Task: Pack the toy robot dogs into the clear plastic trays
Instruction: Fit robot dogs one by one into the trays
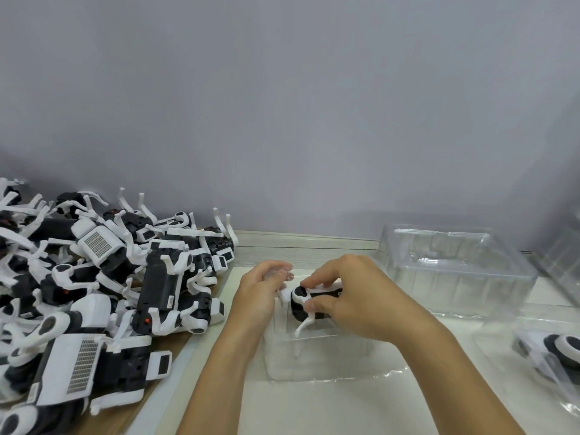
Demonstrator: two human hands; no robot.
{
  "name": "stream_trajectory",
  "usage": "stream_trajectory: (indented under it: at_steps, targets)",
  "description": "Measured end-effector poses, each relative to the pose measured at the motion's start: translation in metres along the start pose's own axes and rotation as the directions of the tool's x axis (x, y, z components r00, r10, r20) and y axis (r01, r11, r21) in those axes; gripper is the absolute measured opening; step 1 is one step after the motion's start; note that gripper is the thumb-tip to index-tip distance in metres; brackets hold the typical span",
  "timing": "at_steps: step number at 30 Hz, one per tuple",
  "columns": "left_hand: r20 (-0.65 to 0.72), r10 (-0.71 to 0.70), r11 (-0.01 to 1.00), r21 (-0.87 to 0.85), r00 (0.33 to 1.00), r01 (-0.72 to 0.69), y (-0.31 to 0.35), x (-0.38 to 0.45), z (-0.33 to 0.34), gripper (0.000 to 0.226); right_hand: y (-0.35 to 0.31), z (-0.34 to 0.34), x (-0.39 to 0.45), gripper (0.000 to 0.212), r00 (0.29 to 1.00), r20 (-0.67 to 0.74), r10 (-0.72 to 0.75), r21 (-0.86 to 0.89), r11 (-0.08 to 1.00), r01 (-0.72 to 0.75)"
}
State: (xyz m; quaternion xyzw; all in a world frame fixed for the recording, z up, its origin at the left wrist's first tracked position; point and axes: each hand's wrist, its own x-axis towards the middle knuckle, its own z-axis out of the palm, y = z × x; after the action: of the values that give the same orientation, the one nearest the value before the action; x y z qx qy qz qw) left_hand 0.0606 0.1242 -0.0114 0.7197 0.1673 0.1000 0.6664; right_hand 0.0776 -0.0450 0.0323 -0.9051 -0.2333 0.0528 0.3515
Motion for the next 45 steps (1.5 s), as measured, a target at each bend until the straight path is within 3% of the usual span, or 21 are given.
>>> stream_trajectory:
  at_steps: [6, 11, 14, 16, 19, 22, 26, 30, 33, 35, 37, 39, 41, 43, 45]
  targets:
    - [-0.031, 0.001, 1.000, 0.016, 1.000, 0.000, -0.004, -0.004, -0.003, 0.011, 0.020, -0.022, -0.016, 0.024, 0.955, -0.298, 0.013, 0.022, 1.000, -0.007]
    - [-0.092, 0.031, 0.999, -0.029, 0.995, -0.034, -0.003, -0.011, -0.006, 0.010, 0.033, -0.018, -0.036, 0.033, 0.952, -0.306, 0.022, -0.013, 1.000, -0.027]
    - [-0.118, 0.043, 0.997, -0.061, 0.992, -0.050, -0.001, -0.019, -0.009, 0.022, 0.031, -0.009, -0.042, 0.038, 0.954, -0.300, 0.024, 0.015, 1.000, -0.020]
    - [-0.073, 0.016, 0.996, -0.086, 0.997, -0.022, 0.000, -0.023, -0.015, 0.022, 0.031, -0.003, -0.046, 0.043, 0.945, -0.324, 0.038, 0.058, 0.998, -0.020]
    - [0.106, -0.019, 0.996, -0.090, 0.994, 0.029, -0.001, -0.031, -0.024, 0.028, 0.033, 0.005, -0.054, 0.049, 0.904, -0.422, 0.069, 0.165, 0.986, 0.002]
    - [0.179, -0.032, 0.998, 0.054, 0.983, 0.023, 0.001, -0.036, -0.020, 0.036, 0.035, 0.016, -0.061, 0.051, 0.859, -0.485, 0.163, 0.277, 0.961, -0.026]
    - [0.132, -0.037, 0.955, 0.297, 0.991, -0.004, 0.010, -0.037, -0.016, 0.037, 0.037, 0.022, -0.059, 0.051, 0.849, -0.467, 0.247, 0.320, 0.942, -0.098]
    - [0.038, -0.033, 0.897, 0.442, 0.999, 0.013, 0.024, -0.041, -0.024, 0.042, 0.035, 0.021, -0.058, 0.045, 0.873, -0.429, 0.233, 0.348, 0.934, -0.078]
    - [-0.117, 0.087, 0.918, 0.395, 0.989, -0.033, 0.022, -0.048, -0.026, 0.033, 0.034, 0.024, -0.058, 0.042, 0.896, -0.397, 0.197, 0.347, 0.937, -0.052]
    - [-0.180, 0.093, 0.959, 0.279, 0.979, -0.040, 0.016, -0.055, -0.023, 0.026, 0.036, 0.026, -0.057, 0.040, 0.900, -0.398, 0.175, 0.350, 0.936, -0.027]
    - [-0.173, 0.060, 0.990, 0.136, 0.983, -0.037, 0.011, -0.060, -0.021, 0.022, 0.038, 0.028, -0.056, 0.039, 0.895, -0.413, 0.168, 0.359, 0.933, -0.009]
    - [-0.123, 0.084, 0.990, 0.124, 0.989, -0.069, 0.010, -0.061, -0.020, 0.024, 0.038, 0.028, -0.055, 0.038, 0.895, -0.415, 0.163, 0.371, 0.929, 0.003]
    - [-0.059, 0.232, 0.917, 0.347, 0.971, -0.198, 0.016, -0.057, -0.022, 0.030, 0.038, 0.028, -0.053, 0.037, 0.899, -0.411, 0.153, 0.372, 0.928, 0.012]
    - [0.081, 0.361, 0.754, 0.561, 0.929, -0.342, 0.028, -0.053, -0.019, 0.040, 0.038, 0.028, -0.051, 0.036, 0.904, -0.405, 0.135, 0.378, 0.925, 0.031]
    - [0.221, 0.344, 0.662, 0.632, 0.913, -0.402, 0.036, -0.051, -0.010, 0.048, 0.039, 0.028, -0.048, 0.035, 0.908, -0.404, 0.113, 0.375, 0.926, 0.051]
